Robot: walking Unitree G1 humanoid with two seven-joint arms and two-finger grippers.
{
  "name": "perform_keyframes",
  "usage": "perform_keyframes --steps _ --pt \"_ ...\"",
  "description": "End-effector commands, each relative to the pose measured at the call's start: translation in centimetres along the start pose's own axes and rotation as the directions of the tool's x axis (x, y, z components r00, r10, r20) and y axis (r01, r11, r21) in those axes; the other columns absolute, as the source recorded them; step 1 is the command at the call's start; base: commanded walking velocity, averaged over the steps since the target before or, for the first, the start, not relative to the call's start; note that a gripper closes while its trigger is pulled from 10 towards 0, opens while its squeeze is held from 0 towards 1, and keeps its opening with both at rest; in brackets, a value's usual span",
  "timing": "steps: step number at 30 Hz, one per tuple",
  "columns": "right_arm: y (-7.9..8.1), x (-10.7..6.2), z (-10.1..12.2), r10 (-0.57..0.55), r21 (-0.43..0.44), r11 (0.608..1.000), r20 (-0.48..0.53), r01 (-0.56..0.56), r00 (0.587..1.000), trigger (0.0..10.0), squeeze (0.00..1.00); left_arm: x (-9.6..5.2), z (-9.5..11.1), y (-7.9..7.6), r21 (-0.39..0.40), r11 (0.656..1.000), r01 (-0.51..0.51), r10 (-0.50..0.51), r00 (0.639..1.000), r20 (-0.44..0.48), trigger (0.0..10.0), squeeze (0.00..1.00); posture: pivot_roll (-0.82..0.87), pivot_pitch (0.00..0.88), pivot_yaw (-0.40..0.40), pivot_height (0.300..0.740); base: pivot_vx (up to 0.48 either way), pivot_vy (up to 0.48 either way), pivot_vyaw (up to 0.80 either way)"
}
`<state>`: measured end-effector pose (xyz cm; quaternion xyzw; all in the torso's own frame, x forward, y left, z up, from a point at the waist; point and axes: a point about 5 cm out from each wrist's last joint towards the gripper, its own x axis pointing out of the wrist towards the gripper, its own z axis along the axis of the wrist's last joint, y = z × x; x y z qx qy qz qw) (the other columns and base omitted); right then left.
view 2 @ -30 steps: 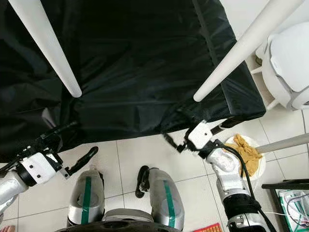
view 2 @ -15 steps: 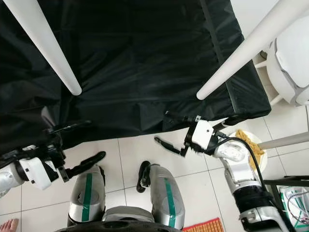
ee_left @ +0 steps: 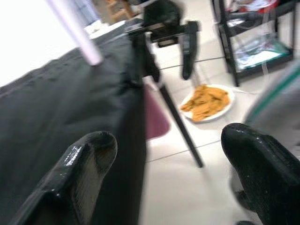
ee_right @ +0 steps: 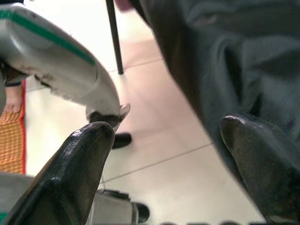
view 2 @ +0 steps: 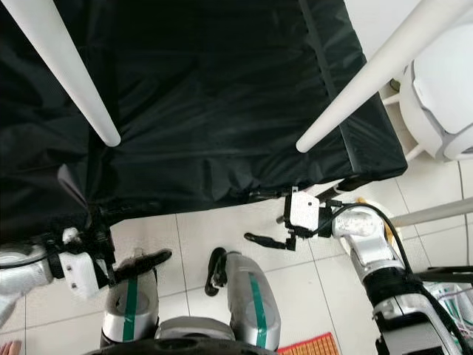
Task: Building children table
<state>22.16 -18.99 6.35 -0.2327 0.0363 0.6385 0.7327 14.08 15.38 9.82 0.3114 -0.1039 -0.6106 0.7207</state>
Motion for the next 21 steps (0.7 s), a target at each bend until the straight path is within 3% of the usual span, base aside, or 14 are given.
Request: perform_keyframes --steps 1,3,5,12,15,18,20,21 --pt "0.5 -0.6 -0.7 0.027 0.016 1.000 -0.047 -0.026 0.999 10.0 0.00 0.1 -0.2 -0.9 -0.005 0.999 0.041 -0.041 0.999 -0.003 10.0 0.00 0.16 0.146 -0.120 0.740 0.000 0.000 0.00" --pt "0.8 -0.9 -1.4 0.027 0.039 0.999 -0.075 -0.024 0.997 10.0 0.00 0.0 -0.6 -1.8 -0.028 0.998 0.061 -0.061 0.998 -0.023 10.0 0.00 0.16 0.148 -0.118 0.740 0.000 0.000 0.00" --pt "2.0 -1.3 -3.0 0.031 0.095 0.995 -0.142 -0.018 0.989 10.0 0.00 -0.4 -1.8 -3.8 -0.061 0.994 0.092 -0.096 0.993 -0.065 10.0 0.00 0.15 0.149 -0.114 0.740 0.000 0.000 0.00" --pt "4.4 -1.5 -5.8 -0.003 0.200 0.978 -0.260 0.056 0.966 10.0 0.00 -1.4 -4.9 -6.4 -0.159 0.983 0.091 -0.118 0.977 -0.175 10.0 0.00 0.14 0.146 -0.111 0.740 0.000 0.000 0.00" --pt "5.5 -1.5 -7.5 -0.072 0.285 0.942 -0.344 0.177 0.936 10.0 0.00 -2.2 -7.0 -7.6 -0.247 0.968 0.045 -0.115 0.954 -0.278 10.0 0.00 0.14 0.143 -0.108 0.740 0.000 0.000 0.00" --pt "5.9 -1.5 -8.1 -0.105 0.310 0.922 -0.378 0.232 0.920 10.0 0.00 -2.4 -8.0 -8.0 -0.280 0.960 0.018 -0.114 0.938 -0.328 10.0 0.00 0.14 0.140 -0.104 0.740 0.000 0.000 0.00" --pt "6.2 -1.6 -9.2 -0.186 0.362 0.856 -0.452 0.370 0.872 10.0 0.00 -2.6 -9.9 -8.7 -0.343 0.937 -0.068 -0.093 0.896 -0.433 10.0 0.00 0.13 0.138 -0.099 0.740 0.000 0.000 0.00" --pt "6.2 -1.6 -9.2 -0.186 0.362 0.856 -0.452 0.370 0.872 10.0 0.00 -2.6 -9.9 -8.7 -0.343 0.937 -0.068 -0.093 0.896 -0.433 10.0 0.00 0.13 0.138 -0.099 0.740 0.000 0.000 0.00"
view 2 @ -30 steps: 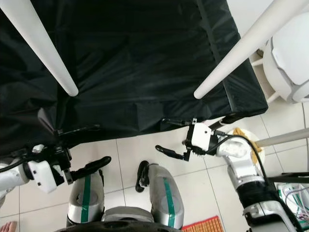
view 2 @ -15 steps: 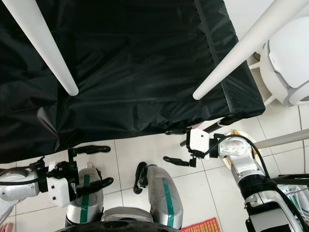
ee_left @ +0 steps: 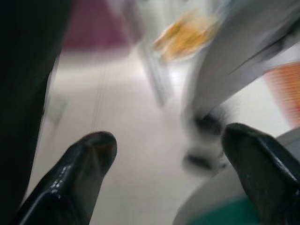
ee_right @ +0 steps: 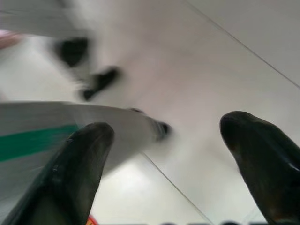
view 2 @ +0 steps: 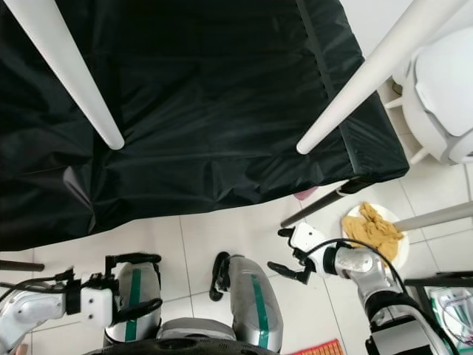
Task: Building children table
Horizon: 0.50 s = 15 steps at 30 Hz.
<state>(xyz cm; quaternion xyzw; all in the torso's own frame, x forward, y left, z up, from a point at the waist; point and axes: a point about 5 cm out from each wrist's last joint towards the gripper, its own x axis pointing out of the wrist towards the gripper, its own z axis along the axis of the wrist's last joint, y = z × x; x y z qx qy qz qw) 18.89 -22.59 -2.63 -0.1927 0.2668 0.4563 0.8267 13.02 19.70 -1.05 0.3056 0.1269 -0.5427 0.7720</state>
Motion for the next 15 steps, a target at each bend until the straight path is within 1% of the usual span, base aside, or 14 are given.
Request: perform_keyframes --steps 1,2,3,4,5,6,7,9,10,11,12,13,14,15 --pt "0.1 -0.5 -1.5 -0.077 0.090 0.992 -0.069 0.083 0.995 10.0 0.00 -0.3 -2.0 -1.6 -0.084 0.996 -0.006 -0.004 0.993 -0.121 10.0 0.00 0.13 0.140 -0.094 0.740 0.000 0.000 0.00" --pt "-0.1 -0.3 -2.0 -0.147 0.152 0.975 -0.090 0.160 0.985 10.0 0.00 0.0 -2.8 -1.5 -0.130 0.990 -0.060 0.038 0.985 -0.167 10.0 0.00 0.13 0.140 -0.087 0.740 0.000 0.000 0.00" --pt "-0.1 -0.3 -2.0 -0.147 0.152 0.975 -0.090 0.160 0.985 10.0 0.00 0.0 -2.8 -1.5 -0.130 0.990 -0.060 0.038 0.985 -0.167 10.0 0.00 0.13 0.140 -0.087 0.740 0.000 0.000 0.00" --pt "-0.1 -0.2 -2.2 -0.189 0.189 0.960 -0.105 0.207 0.976 10.0 0.00 0.2 -3.3 -1.5 -0.156 0.983 -0.094 0.063 0.979 -0.196 10.0 0.00 0.13 0.140 -0.087 0.740 0.000 0.000 0.00" --pt "-0.2 0.0 -2.5 -0.260 0.245 0.927 -0.128 0.285 0.957 10.0 0.00 0.5 -4.4 -1.5 -0.218 0.962 -0.162 0.099 0.956 -0.274 10.0 0.00 0.13 0.143 -0.078 0.740 0.000 0.000 0.00" --pt "-0.2 0.0 -2.5 -0.260 0.245 0.927 -0.128 0.285 0.957 10.0 0.00 0.5 -4.4 -1.5 -0.218 0.962 -0.162 0.099 0.956 -0.274 10.0 0.00 0.13 0.143 -0.078 0.740 0.000 0.000 0.00" --pt "-0.2 0.1 -2.8 -0.302 0.279 0.901 -0.146 0.332 0.942 10.0 0.00 0.6 -5.1 -1.6 -0.256 0.944 -0.206 0.115 0.937 -0.328 10.0 0.00 0.13 0.143 -0.072 0.740 0.000 0.000 0.00" --pt "-0.1 0.5 -3.2 -0.381 0.345 0.837 -0.191 0.425 0.905 10.0 0.00 1.3 -5.8 -1.9 -0.369 0.881 -0.296 0.143 0.911 -0.388 10.0 0.00 0.12 0.153 -0.059 0.740 0.000 0.000 0.00" --pt "-0.1 0.5 -3.2 -0.381 0.345 0.837 -0.191 0.425 0.905 10.0 0.00 1.3 -5.8 -1.9 -0.369 0.881 -0.296 0.143 0.911 -0.388 10.0 0.00 0.12 0.153 -0.059 0.740 0.000 0.000 0.00" --pt "0.0 0.7 -3.4 -0.414 0.373 0.803 -0.212 0.464 0.885 10.0 0.00 1.7 -5.9 -1.9 -0.403 0.853 -0.332 0.160 0.901 -0.403 10.0 0.00 0.13 0.153 -0.058 0.740 0.000 0.000 0.00" --pt "0.0 0.7 -3.4 -0.414 0.373 0.803 -0.212 0.464 0.885 10.0 0.00 1.7 -5.9 -1.9 -0.403 0.853 -0.332 0.160 0.901 -0.403 10.0 0.00 0.13 0.153 -0.058 0.740 0.000 0.000 0.00" --pt "0.1 0.7 -3.5 -0.434 0.390 0.779 -0.229 0.491 0.871 10.0 0.00 2.0 -6.0 -1.9 -0.419 0.835 -0.357 0.172 0.892 -0.417 10.0 0.00 0.13 0.153 -0.055 0.740 0.000 0.000 0.00" --pt "0.2 0.8 -3.7 -0.447 0.409 0.757 -0.244 0.510 0.860 10.0 0.00 2.1 -6.3 -1.8 -0.444 0.797 -0.410 0.194 0.869 -0.455 10.0 0.00 0.13 0.153 -0.052 0.740 0.000 0.000 0.00" --pt "0.2 0.8 -3.7 -0.447 0.409 0.757 -0.244 0.510 0.860 10.0 0.00 2.1 -6.3 -1.8 -0.444 0.797 -0.410 0.194 0.869 -0.455 10.0 0.00 0.13 0.153 -0.052 0.740 0.000 0.000 0.00"
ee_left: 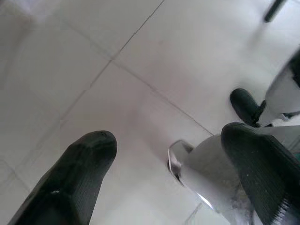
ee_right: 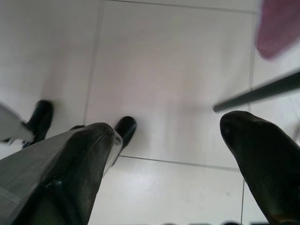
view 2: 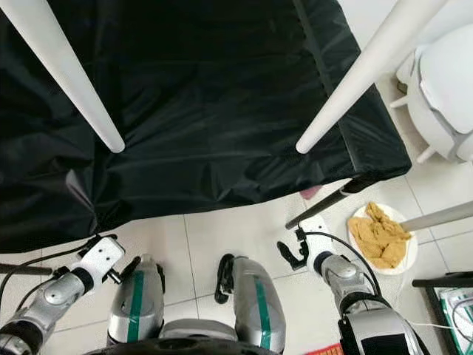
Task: Building children table
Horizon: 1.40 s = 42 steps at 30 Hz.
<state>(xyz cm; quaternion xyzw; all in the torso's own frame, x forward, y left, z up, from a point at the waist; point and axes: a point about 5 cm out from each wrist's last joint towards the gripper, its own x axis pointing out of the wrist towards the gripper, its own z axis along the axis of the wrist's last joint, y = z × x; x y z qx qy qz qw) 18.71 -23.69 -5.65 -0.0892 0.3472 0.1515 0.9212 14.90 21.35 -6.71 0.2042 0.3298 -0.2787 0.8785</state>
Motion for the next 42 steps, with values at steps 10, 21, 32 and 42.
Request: perform_keyframes --steps 10,21,32,42 --pt "0.6 -0.7 -3.6 -0.150 0.181 0.966 -0.198 0.186 0.969 10.0 0.00 -0.2 -3.5 0.4 -0.240 0.913 -0.331 0.242 0.911 -0.335 10.0 0.00 0.12 0.140 -0.046 0.740 0.000 0.000 0.00" --pt "2.8 -0.6 -4.9 -0.135 0.233 0.951 -0.271 0.201 0.953 10.0 0.00 0.4 -3.6 -0.1 -0.368 0.787 -0.495 0.315 0.836 -0.450 10.0 0.00 0.13 0.089 -0.048 0.740 0.000 0.000 0.00" --pt "3.7 -0.2 -5.0 -0.134 0.167 0.967 -0.304 0.191 0.943 10.0 0.00 2.3 -1.8 -2.2 -0.322 0.866 -0.382 0.235 0.880 -0.412 10.0 0.00 0.14 0.005 -0.051 0.740 0.000 0.000 0.00" --pt "4.7 0.3 -4.7 -0.108 0.115 0.981 -0.327 0.153 0.939 10.0 0.00 3.4 -0.5 -3.6 -0.333 0.881 -0.337 0.194 0.898 -0.395 10.0 0.00 0.15 0.000 -0.063 0.740 0.000 0.000 0.00"
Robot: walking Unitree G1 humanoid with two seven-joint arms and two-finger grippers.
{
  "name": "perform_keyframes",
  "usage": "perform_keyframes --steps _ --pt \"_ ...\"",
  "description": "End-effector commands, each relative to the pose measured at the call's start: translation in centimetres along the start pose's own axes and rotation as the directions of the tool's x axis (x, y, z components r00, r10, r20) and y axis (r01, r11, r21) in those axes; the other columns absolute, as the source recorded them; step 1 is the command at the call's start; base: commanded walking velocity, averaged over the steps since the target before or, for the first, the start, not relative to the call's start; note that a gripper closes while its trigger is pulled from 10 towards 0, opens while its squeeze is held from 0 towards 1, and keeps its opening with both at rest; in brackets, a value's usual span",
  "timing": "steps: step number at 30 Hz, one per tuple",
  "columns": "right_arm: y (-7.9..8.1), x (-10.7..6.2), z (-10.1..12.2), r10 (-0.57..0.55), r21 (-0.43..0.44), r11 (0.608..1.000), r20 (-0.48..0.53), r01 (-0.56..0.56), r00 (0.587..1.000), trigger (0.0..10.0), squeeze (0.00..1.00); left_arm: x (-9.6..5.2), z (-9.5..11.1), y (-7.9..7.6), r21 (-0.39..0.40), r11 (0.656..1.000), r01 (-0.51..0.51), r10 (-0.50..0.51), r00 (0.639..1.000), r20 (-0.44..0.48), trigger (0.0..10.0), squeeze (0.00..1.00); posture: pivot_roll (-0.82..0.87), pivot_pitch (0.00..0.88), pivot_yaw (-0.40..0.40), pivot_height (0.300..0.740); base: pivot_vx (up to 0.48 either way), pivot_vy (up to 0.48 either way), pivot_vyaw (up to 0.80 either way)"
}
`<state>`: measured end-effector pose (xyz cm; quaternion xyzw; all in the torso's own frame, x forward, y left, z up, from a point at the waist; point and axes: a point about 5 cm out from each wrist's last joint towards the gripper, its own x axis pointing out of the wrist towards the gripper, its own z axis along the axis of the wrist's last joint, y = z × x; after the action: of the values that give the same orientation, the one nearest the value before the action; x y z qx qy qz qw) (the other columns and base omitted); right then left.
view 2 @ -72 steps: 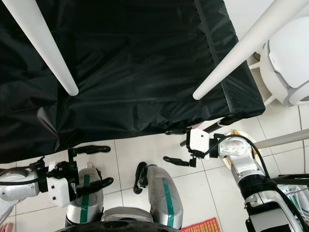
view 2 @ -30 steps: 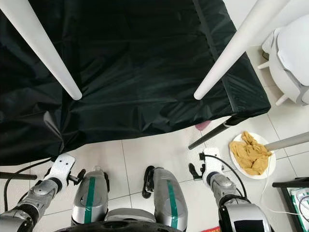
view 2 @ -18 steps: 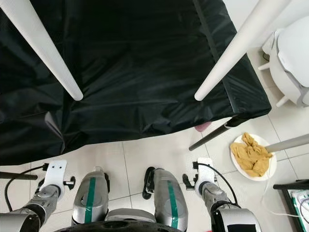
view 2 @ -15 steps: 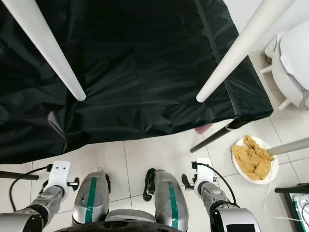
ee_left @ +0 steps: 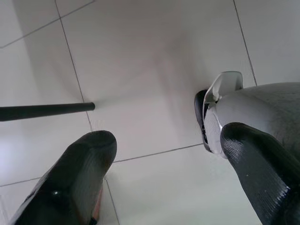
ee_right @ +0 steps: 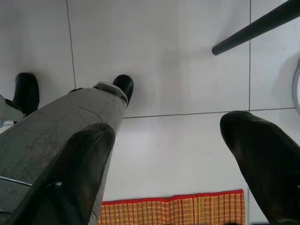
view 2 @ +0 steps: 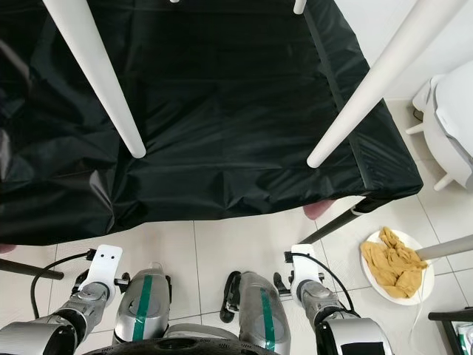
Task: Building children table
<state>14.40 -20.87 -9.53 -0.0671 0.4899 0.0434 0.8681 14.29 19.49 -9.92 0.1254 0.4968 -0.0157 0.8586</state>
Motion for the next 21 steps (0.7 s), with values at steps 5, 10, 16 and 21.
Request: perform_keyframes --steps 5,10,16,21 --pt "0.76 0.24 0.42 0.017 -0.030 0.999 -0.006 -0.017 1.000 10.0 0.00 0.13 1.05 -2.07 0.004 0.998 0.070 -0.070 0.997 0.021 10.0 0.00 0.15 0.000 -0.065 0.740 0.000 0.000 0.00" --pt "1.07 0.28 0.39 0.025 -0.043 0.999 -0.013 -0.025 1.000 10.0 0.00 0.15 1.06 -2.08 0.012 0.997 0.070 -0.071 0.997 0.013 10.0 0.00 0.14 0.000 -0.065 0.740 0.000 0.000 0.00" --pt "1.22 0.19 -0.18 0.029 -0.048 0.998 -0.031 -0.030 0.999 10.0 0.00 0.15 1.20 -2.29 0.019 0.996 0.085 -0.086 0.996 0.021 10.0 0.00 0.13 0.000 -0.058 0.740 0.000 0.000 0.00" --pt "1.06 0.12 -0.42 0.021 -0.043 0.999 -0.038 -0.023 0.999 10.0 0.00 0.21 1.63 -2.35 0.026 0.995 0.095 -0.096 0.995 0.034 10.0 0.00 0.13 0.000 -0.056 0.740 0.000 0.000 0.00"
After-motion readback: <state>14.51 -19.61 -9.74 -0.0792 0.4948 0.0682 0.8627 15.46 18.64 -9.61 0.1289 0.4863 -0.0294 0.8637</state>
